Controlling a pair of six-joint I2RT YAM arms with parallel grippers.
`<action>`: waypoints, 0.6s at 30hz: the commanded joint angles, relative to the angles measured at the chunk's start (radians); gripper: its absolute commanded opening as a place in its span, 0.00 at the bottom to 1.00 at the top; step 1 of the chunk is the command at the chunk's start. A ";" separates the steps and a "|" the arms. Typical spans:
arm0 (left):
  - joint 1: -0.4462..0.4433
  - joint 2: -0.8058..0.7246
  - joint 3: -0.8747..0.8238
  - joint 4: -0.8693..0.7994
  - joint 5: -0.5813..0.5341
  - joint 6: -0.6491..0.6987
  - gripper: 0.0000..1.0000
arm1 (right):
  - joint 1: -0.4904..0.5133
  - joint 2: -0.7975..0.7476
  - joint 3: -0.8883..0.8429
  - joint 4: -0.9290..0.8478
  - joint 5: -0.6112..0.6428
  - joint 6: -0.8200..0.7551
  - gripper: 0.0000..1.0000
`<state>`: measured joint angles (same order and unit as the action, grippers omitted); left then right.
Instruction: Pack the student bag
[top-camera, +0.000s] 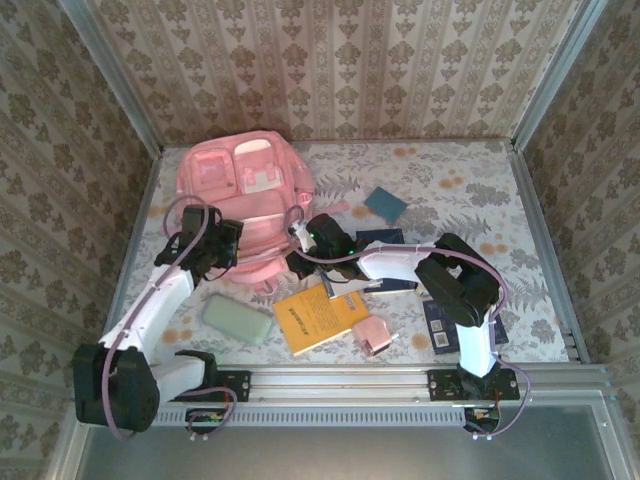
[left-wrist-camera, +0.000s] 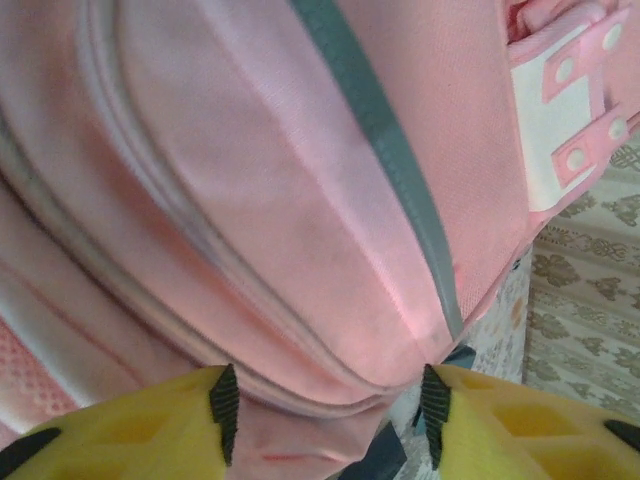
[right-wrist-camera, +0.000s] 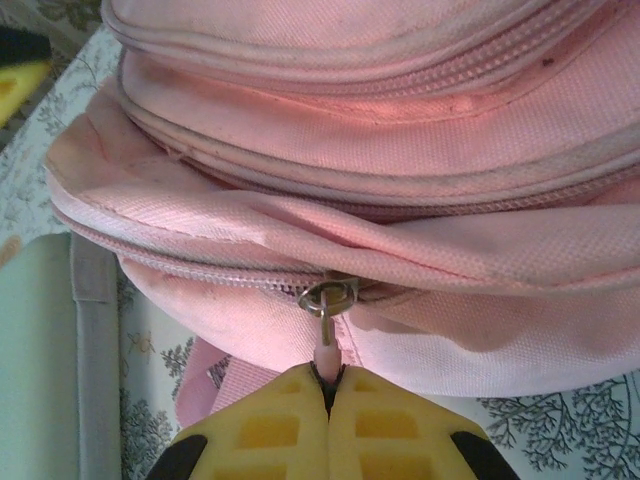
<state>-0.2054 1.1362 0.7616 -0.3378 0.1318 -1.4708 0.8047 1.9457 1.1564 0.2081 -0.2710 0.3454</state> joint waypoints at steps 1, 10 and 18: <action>0.030 0.033 0.055 -0.014 0.017 0.032 0.58 | -0.001 -0.022 -0.001 -0.025 0.016 -0.021 0.00; 0.078 0.224 0.180 -0.029 0.073 0.001 0.71 | 0.002 0.007 0.028 -0.033 0.017 -0.019 0.00; 0.085 0.511 0.451 -0.256 0.250 0.043 0.72 | 0.006 0.030 0.053 -0.065 0.037 -0.037 0.00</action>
<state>-0.1226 1.6081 1.1572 -0.4900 0.3019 -1.4498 0.8059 1.9537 1.1778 0.1749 -0.2600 0.3347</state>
